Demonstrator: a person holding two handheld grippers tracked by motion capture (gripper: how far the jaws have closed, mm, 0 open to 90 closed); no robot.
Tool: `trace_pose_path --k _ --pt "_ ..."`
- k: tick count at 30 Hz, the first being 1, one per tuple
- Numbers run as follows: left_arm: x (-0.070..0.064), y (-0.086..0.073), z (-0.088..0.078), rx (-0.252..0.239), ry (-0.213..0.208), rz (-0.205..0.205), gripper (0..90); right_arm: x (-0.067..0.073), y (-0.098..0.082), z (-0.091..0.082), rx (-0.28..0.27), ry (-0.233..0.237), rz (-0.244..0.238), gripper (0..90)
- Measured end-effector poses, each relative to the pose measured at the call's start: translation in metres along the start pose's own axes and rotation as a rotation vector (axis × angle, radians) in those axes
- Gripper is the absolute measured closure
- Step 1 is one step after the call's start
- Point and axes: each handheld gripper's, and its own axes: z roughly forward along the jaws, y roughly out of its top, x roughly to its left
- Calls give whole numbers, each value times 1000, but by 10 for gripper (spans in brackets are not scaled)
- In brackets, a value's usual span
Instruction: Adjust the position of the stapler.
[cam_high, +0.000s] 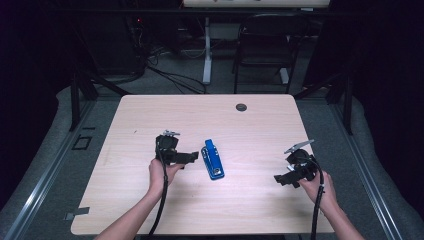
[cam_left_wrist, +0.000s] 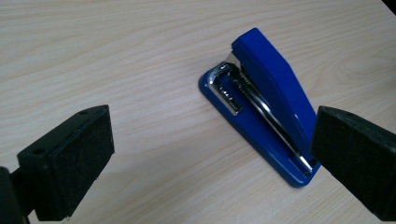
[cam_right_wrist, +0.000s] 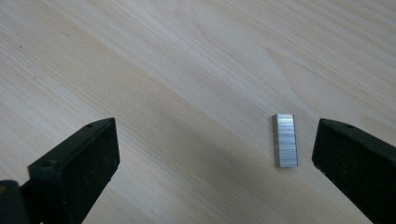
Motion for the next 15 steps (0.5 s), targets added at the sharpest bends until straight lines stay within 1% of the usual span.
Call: trace_pose_path --k 2,7,8,9,10,11,13,15 --pt "-7 3 7 6 -15 -5 2 0 0 0 5 1 -2 4" --pt "-22 6 23 31 -50 22 2 0 -1 -1 -2 -3 -3 4" --pt "-24 6 26 36 -53 27 2 -1 -1 -1 3 0 -8 5" --pt "-25 7 29 39 -55 30 2 0 -1 -1 -7 5 2 5" --pt "-26 8 32 44 -60 29 2 -1 -1 -1 -6 -1 3 6" --pt "-27 8 34 51 -60 31 2 -1 -1 -1 -4 9 3 7" --pt "-29 10 40 59 -64 28 2 -1 -1 0 -3 7 5 7" --pt "-32 10 44 70 -52 29 10 -1 -1 -1 -5 6 4 8"
